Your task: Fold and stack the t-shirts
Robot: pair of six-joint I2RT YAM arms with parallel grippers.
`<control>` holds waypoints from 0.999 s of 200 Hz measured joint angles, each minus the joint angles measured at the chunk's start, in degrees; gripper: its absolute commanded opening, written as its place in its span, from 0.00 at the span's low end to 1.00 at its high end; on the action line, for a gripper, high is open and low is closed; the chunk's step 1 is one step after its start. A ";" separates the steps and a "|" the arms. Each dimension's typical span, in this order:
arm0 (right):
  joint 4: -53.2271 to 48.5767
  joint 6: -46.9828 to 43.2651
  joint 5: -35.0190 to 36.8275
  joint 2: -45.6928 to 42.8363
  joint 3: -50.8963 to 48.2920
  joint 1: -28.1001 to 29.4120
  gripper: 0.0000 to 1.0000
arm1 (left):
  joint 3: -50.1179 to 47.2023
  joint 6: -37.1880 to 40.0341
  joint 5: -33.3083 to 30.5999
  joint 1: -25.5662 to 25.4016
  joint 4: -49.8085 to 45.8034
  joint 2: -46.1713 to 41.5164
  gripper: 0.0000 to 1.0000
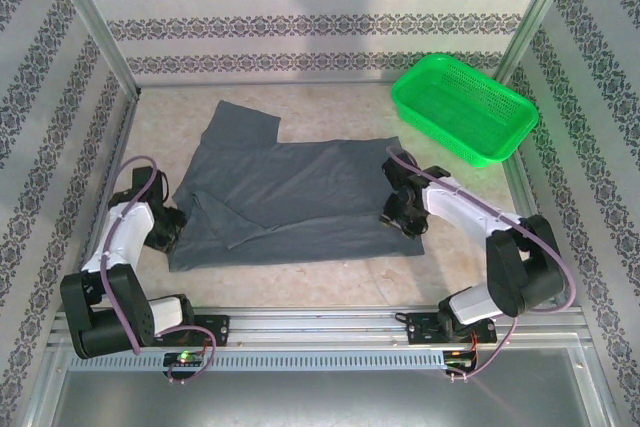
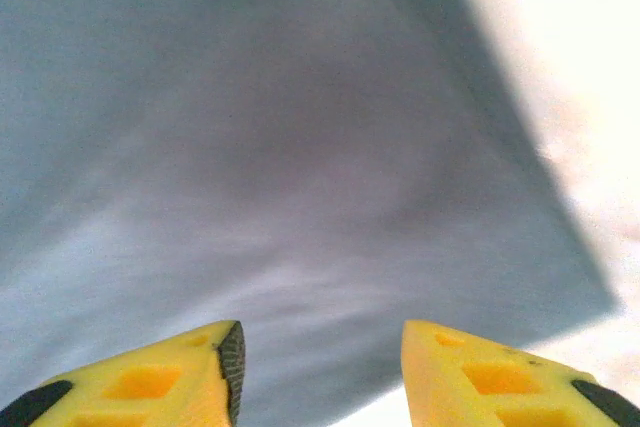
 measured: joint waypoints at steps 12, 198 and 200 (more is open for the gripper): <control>4.63 -2.12 -3.80 -0.13 1.79 0.66 0.47 | 1.66 -1.49 1.29 -2.62 0.13 -0.22 0.47; 33.35 -3.43 -29.68 7.26 4.90 5.46 0.47 | -6.08 -27.58 11.19 -25.11 10.12 6.86 0.43; 33.40 -3.30 -29.73 7.30 4.90 5.46 0.47 | -6.08 -27.56 11.19 -25.11 10.23 7.02 0.42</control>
